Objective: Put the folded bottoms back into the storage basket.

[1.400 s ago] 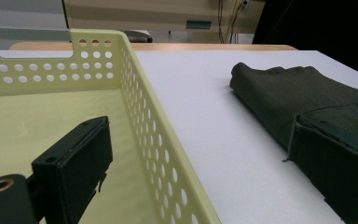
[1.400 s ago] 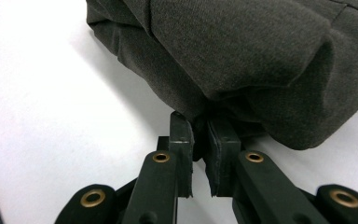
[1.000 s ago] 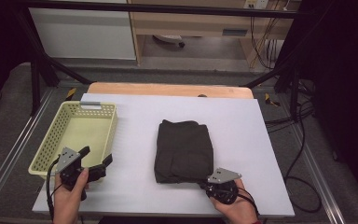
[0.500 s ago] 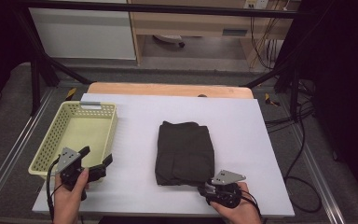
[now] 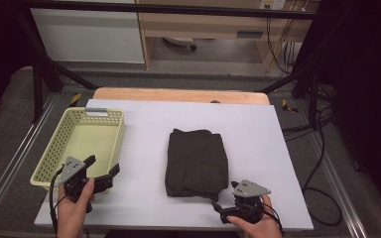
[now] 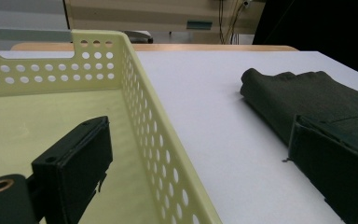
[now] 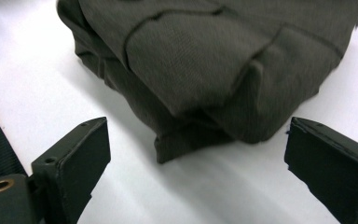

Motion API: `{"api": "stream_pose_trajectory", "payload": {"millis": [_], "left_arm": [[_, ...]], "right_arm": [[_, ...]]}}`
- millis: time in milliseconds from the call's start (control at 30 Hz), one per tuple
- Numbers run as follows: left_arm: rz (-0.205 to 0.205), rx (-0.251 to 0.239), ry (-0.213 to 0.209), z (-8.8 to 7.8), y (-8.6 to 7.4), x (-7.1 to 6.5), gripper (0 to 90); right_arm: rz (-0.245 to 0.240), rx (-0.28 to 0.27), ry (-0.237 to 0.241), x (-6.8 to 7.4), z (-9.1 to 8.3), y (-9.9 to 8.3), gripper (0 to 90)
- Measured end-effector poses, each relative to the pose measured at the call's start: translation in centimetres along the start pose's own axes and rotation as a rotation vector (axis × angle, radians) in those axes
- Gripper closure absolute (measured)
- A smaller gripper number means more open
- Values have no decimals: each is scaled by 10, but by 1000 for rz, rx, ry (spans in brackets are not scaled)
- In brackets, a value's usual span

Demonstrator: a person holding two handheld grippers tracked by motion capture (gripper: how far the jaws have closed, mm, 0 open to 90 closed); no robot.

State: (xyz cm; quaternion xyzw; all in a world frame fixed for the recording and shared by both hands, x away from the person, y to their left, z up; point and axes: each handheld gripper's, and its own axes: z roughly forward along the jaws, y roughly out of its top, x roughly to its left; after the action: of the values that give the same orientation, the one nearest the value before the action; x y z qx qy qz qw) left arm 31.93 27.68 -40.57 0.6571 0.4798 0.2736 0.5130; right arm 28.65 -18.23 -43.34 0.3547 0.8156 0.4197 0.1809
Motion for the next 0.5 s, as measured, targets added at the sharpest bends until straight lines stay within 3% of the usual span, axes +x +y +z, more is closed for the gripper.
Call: {"api": "stream_pose_trajectory", "payload": {"millis": [167,267,367,433,500], "left_arm": [[2,2,-2,0,0,-1,60],[2,2,-1,0,0,-1,60],[4,6,-2,1,-1,-1,60],[5,8,-4,1,-1,-2,60],[6,9,-5,1,0,-2,60]], "right_arm": [[-30,-41,7,0,4,8,54],[-45,-48,27,0,16,16,55],[-56,-30,38,1,23,16,61],[-70,23,42,2,34,10,78],[-77,36,41,2,36,7,80]]}}
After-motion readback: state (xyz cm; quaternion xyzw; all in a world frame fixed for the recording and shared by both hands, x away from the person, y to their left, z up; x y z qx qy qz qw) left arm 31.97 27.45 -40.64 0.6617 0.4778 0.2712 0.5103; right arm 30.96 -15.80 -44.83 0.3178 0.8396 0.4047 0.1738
